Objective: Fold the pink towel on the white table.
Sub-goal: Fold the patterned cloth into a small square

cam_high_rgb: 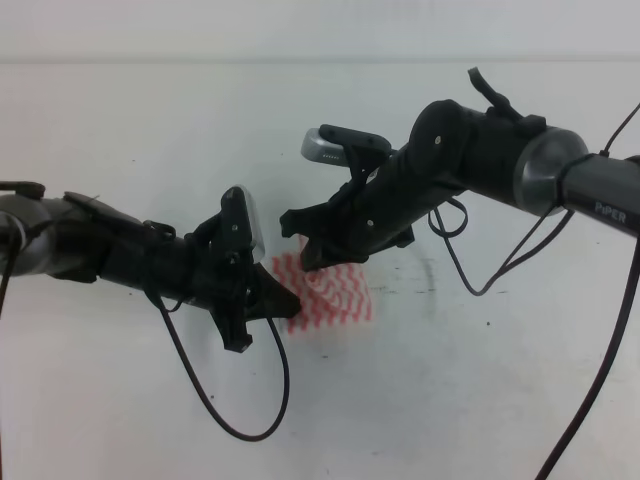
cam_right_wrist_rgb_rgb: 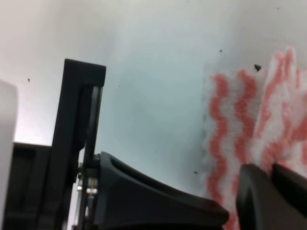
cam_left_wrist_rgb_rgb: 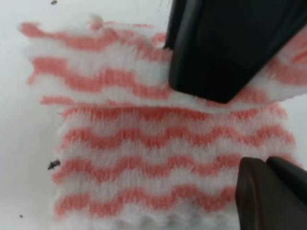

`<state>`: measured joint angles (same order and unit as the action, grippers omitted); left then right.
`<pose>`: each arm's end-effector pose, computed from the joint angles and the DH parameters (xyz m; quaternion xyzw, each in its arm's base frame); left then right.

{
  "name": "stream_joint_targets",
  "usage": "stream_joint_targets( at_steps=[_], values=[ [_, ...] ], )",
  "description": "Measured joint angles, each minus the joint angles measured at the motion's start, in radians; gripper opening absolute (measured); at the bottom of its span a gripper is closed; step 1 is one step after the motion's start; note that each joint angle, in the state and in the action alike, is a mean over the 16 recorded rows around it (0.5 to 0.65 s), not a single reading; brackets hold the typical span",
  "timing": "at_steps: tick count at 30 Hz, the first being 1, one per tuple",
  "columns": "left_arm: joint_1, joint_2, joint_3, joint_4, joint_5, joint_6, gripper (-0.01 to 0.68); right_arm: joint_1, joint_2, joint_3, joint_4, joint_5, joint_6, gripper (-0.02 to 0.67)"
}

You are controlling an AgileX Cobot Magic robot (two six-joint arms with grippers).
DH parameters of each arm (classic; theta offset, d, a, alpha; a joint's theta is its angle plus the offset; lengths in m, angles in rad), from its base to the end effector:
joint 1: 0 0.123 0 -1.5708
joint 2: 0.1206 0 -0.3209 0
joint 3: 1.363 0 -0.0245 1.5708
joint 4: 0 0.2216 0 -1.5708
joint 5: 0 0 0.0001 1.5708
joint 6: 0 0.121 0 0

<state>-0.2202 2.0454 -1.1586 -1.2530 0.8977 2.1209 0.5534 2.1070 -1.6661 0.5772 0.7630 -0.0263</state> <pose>0.3544 -0.1715 0.1722 0.5911 0.6777 -0.2942 0.3237 0.3758 0.2859 0.2273 -0.1173 0.9397 0.2859 0.1464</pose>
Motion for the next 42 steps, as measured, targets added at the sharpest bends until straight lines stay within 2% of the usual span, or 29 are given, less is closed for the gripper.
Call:
stream_joint_targets(
  at_steps=[16, 34, 42],
  values=[
    [0.005, -0.001, 0.0, 0.002, 0.006, 0.001, -0.005, 0.0, 0.009, 0.0, -0.001, 0.005, 0.0, -0.015],
    [0.08, -0.036, 0.0, -0.005, 0.019, -0.003, -0.005, 0.0, 0.02, 0.0, 0.003, 0.008, 0.0, -0.016],
    [0.088, -0.036, 0.0, -0.001, 0.013, -0.004, -0.005, 0.0, 0.022, 0.0, 0.003, 0.008, 0.0, -0.016]
  ],
)
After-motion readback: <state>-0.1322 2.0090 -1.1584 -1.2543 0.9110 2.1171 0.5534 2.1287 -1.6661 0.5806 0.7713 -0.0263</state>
